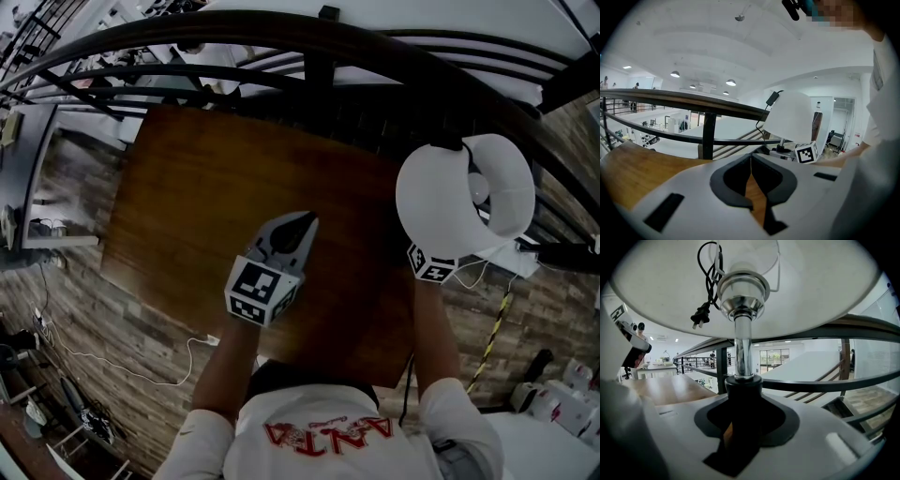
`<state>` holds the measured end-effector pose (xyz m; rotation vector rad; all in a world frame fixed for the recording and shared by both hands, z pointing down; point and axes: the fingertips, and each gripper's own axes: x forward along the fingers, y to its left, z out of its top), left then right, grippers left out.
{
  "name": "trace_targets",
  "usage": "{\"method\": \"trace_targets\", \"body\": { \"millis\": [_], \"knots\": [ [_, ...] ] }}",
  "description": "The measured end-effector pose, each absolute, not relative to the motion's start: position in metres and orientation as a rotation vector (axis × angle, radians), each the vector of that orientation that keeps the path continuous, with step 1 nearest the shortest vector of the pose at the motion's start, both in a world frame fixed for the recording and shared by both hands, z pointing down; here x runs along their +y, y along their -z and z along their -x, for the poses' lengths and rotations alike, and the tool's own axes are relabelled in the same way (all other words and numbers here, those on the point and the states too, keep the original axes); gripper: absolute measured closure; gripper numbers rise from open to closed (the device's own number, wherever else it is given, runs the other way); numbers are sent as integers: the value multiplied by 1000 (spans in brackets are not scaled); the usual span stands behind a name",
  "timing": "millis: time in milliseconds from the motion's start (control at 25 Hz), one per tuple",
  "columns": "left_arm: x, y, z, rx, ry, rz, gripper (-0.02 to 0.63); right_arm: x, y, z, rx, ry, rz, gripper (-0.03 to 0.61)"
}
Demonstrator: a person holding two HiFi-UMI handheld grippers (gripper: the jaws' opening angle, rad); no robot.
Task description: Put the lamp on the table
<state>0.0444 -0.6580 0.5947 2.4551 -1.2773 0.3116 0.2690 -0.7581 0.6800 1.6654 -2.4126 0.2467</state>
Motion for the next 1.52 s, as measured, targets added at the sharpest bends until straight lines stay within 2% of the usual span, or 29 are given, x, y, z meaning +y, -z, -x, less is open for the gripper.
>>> {"method": "trace_targets", "body": {
  "millis": [120, 280, 800, 1240, 1520],
  "knots": [
    [-654, -595, -42, -1285, -293, -2459, 600, -759, -684, -270, -2407, -267, -1672, 442],
    [-647, -591, -36, -1290, -288, -2460, 600, -750, -707, -282, -2343, -330, -1687, 328],
    [-602, -534, 6, -1320, -233, -2512, 600, -648, -680, -273, -2243, -379, -1685, 316],
    [-514, -475, 44, -1274, -127, -2603, 600, -525, -577, -219, -2322, -329, -1759, 481],
    [-461, -441, 64, -1259, -71, -2677, 600, -468, -495, -192, -2419, -227, -1784, 553]
  ]
}}
